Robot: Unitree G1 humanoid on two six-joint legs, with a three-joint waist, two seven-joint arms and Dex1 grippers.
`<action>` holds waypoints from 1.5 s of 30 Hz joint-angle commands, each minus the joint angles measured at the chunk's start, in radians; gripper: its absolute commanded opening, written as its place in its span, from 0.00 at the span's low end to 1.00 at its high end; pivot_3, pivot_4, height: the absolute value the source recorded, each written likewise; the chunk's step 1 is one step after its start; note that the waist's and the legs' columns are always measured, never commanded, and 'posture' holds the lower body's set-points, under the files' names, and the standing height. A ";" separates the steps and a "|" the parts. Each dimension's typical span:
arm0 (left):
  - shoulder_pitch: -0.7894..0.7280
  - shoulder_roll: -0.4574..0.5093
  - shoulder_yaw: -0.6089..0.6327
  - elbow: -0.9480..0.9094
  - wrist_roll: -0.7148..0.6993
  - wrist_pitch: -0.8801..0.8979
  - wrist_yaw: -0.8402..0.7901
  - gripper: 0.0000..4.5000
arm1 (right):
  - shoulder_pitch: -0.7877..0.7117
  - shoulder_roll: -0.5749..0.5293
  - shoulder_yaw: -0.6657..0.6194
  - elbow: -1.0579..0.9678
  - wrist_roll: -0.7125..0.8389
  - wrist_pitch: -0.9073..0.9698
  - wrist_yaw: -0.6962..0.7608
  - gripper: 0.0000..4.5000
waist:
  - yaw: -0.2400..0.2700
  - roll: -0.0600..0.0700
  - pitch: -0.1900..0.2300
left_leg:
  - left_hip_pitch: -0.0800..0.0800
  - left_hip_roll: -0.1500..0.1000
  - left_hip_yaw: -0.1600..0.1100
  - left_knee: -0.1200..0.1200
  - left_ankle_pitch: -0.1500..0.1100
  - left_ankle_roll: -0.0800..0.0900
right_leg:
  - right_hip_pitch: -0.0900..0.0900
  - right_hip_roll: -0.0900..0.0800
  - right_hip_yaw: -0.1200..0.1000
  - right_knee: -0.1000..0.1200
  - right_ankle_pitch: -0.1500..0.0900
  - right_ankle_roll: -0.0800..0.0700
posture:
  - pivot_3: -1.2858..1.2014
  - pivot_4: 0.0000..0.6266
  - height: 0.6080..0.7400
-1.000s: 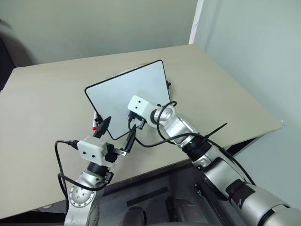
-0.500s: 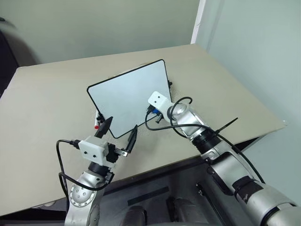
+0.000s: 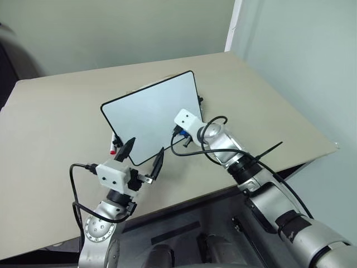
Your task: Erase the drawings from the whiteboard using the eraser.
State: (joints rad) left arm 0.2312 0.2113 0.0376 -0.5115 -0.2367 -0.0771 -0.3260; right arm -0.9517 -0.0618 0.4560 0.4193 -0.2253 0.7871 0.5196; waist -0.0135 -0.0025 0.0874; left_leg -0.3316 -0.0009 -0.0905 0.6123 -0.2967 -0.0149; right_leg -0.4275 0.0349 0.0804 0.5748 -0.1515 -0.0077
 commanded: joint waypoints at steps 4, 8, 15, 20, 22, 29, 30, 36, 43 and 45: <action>-0.002 -0.004 -0.003 -0.022 0.002 -0.016 0.005 1.00 | -0.020 0.054 0.037 -0.061 -0.006 -0.055 0.014 0.11 | -0.003 0.000 0.000 | 0.000 0.000 0.000 0.000 0.000 0.000 | -0.002 0.000 0.000 0.000 0.000 0.000 | 0.52 0.24 0.99; -0.002 -0.003 0.000 -0.022 0.001 -0.017 0.006 1.00 | -0.018 0.072 0.047 -0.085 -0.001 -0.069 0.031 0.11 | -0.003 0.000 0.000 | 0.000 0.000 0.000 0.000 -0.001 -0.001 | -0.002 0.000 0.000 0.000 0.000 0.000 | 0.52 0.24 0.99; 0.007 0.002 0.007 -0.035 -0.005 -0.015 0.004 1.00 | 0.016 -0.010 -0.045 -0.158 0.031 -0.045 0.040 0.11 | 0.004 0.000 0.000 | -0.001 0.000 0.000 0.001 -0.001 -0.001 | -0.002 0.000 0.000 0.000 0.000 0.000 | 0.52 0.24 0.99; 0.003 0.007 0.002 -0.032 -0.004 -0.013 0.000 1.00 | 0.046 -0.094 -0.101 -0.242 0.052 0.017 0.043 0.11 | 0.016 0.000 0.000 | -0.001 0.000 0.000 0.002 0.000 -0.001 | 0.000 -0.001 0.000 0.000 0.004 -0.007 | 0.52 0.24 0.99; 0.001 0.008 0.001 -0.030 -0.005 -0.014 -0.001 1.00 | 0.064 -0.129 -0.128 -0.281 0.057 0.050 0.041 0.11 | 0.016 -0.001 -0.002 | -0.001 0.000 0.000 0.002 0.000 0.000 | 0.002 -0.001 0.000 0.000 0.004 -0.007 | 0.52 0.24 0.99; -0.012 0.017 0.011 -0.019 -0.011 -0.014 -0.010 1.00 | 0.147 -0.208 -0.323 -0.441 0.155 0.264 0.037 0.11 | 0.020 -0.001 -0.004 | 0.000 0.000 0.000 0.002 0.002 0.003 | 0.004 -0.001 0.000 -0.001 0.002 -0.003 | 0.52 0.24 0.99; -0.012 0.019 0.013 -0.019 -0.013 -0.014 -0.012 1.00 | 0.165 -0.221 -0.364 -0.462 0.180 0.302 0.043 0.11 | 0.020 -0.001 -0.004 | 0.000 0.000 0.000 0.002 0.002 0.003 | 0.004 -0.001 0.000 -0.001 0.002 -0.003 | 0.52 0.24 0.99; -0.003 0.034 0.037 -0.036 -0.030 -0.005 -0.021 1.00 | 0.248 -0.292 -0.456 -0.499 0.243 0.411 0.026 0.11 | 0.020 -0.001 -0.004 | 0.001 -0.001 0.000 0.002 0.002 0.004 | 0.010 -0.001 0.000 -0.001 -0.004 0.007 | 0.52 0.24 0.99; 0.017 0.050 0.075 -0.057 -0.063 0.008 -0.021 1.00 | 0.270 -0.299 -0.414 -0.454 0.240 0.412 -0.037 0.30 | 0.011 0.002 -0.002 | 0.001 0.000 0.000 0.002 0.003 0.005 | 0.009 0.000 0.000 0.000 -0.005 0.007 | 0.52 0.24 0.99; 0.020 0.056 0.088 -0.063 -0.074 0.014 -0.024 1.00 | 0.258 -0.291 -0.408 -0.449 0.249 0.414 -0.048 0.45 | 0.012 0.003 -0.001 | 0.000 0.000 0.000 0.002 0.003 0.005 | 0.008 0.000 0.001 0.000 -0.005 0.008 | 0.52 0.24 0.99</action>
State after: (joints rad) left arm 0.2506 0.2590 0.1074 -0.5233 -0.2913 -0.0626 -0.3464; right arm -0.6704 -0.3543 0.0459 -0.0154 0.0159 1.2079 0.4891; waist -0.0018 0.0002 0.0863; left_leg -0.3312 -0.0013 -0.0910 0.6142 -0.2937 -0.0098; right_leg -0.4192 0.0351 0.0809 0.5745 -0.1563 -0.0001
